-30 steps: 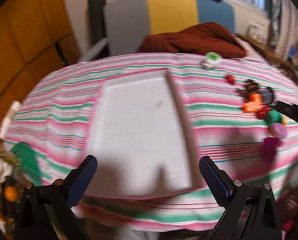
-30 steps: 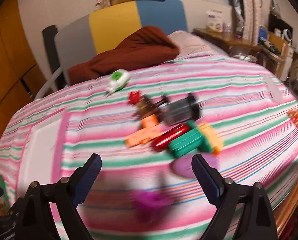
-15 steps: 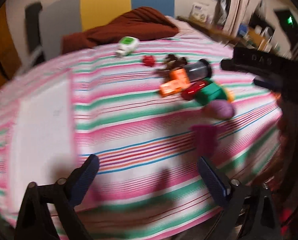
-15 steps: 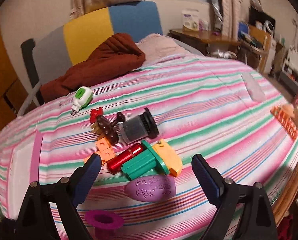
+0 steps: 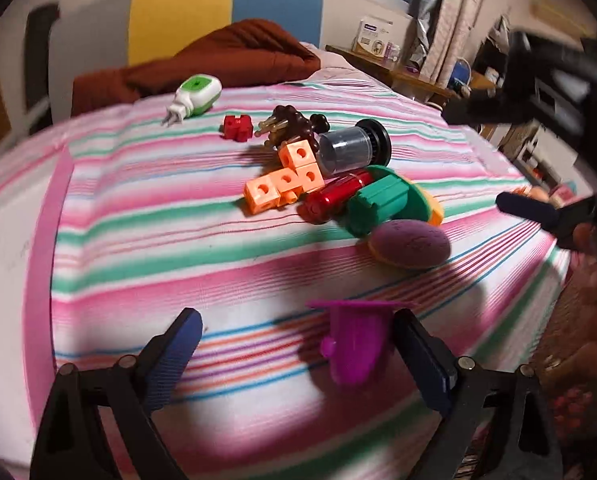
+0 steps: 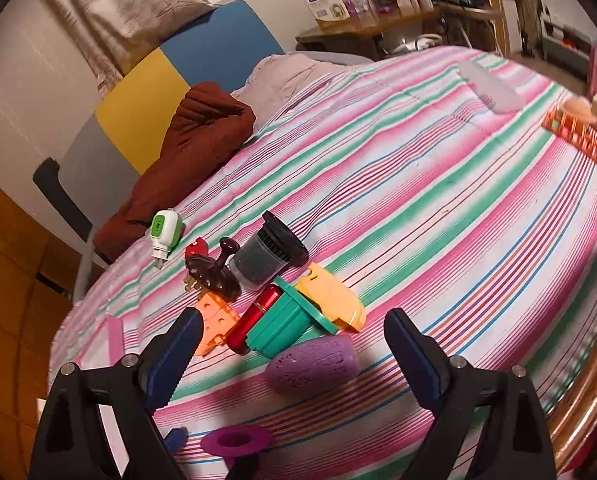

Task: Organize rigid objects
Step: 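Reach the left tool to the magenta suction-cup toy and grasp it, then carry the magenta toy into the tray with the left tool while the right tool grasps the purple egg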

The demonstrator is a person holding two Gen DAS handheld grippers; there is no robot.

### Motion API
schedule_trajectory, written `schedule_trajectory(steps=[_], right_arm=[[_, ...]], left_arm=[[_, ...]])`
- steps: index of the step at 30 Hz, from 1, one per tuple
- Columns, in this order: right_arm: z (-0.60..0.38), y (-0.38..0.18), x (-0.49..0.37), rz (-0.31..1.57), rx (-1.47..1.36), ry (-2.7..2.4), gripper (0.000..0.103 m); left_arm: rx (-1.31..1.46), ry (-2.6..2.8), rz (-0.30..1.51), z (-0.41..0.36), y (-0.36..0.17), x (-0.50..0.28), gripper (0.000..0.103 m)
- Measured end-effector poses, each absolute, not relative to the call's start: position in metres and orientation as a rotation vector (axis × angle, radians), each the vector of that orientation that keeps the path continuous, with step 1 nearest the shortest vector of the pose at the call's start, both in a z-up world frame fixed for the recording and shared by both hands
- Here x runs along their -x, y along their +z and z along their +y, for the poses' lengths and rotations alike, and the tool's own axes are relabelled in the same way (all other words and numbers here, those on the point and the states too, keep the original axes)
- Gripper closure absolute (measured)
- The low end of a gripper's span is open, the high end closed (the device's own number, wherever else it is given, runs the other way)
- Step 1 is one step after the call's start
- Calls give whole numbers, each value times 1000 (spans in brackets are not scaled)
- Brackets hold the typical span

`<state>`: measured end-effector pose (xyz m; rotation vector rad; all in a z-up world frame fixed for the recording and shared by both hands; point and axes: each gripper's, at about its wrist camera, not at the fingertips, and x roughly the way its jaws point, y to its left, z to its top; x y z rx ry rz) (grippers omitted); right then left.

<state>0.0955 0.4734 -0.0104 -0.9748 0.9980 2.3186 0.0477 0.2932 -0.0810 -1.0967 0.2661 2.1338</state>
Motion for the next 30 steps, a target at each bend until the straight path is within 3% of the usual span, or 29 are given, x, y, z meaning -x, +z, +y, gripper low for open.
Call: schedule_trajectory(steps=[5, 7, 8, 24, 30], right_arm=[[471, -11, -92, 957, 1003, 2311, 9], [467, -11, -88, 897, 1038, 2300, 9], [466, -12, -86, 867, 1054, 2292, 9], [423, -46, -57, 473, 1345, 2201, 11], [433, -60, -59, 521, 1343, 2139, 11]], left_arm=[[999, 2147, 440, 293, -87, -54, 53], [1000, 2134, 417, 286, -85, -53, 60], [1002, 2139, 399, 281, -85, -52, 70], [1062, 2119, 222, 230, -80, -42, 70], [1058, 2110, 167, 215, -72, -43, 70]])
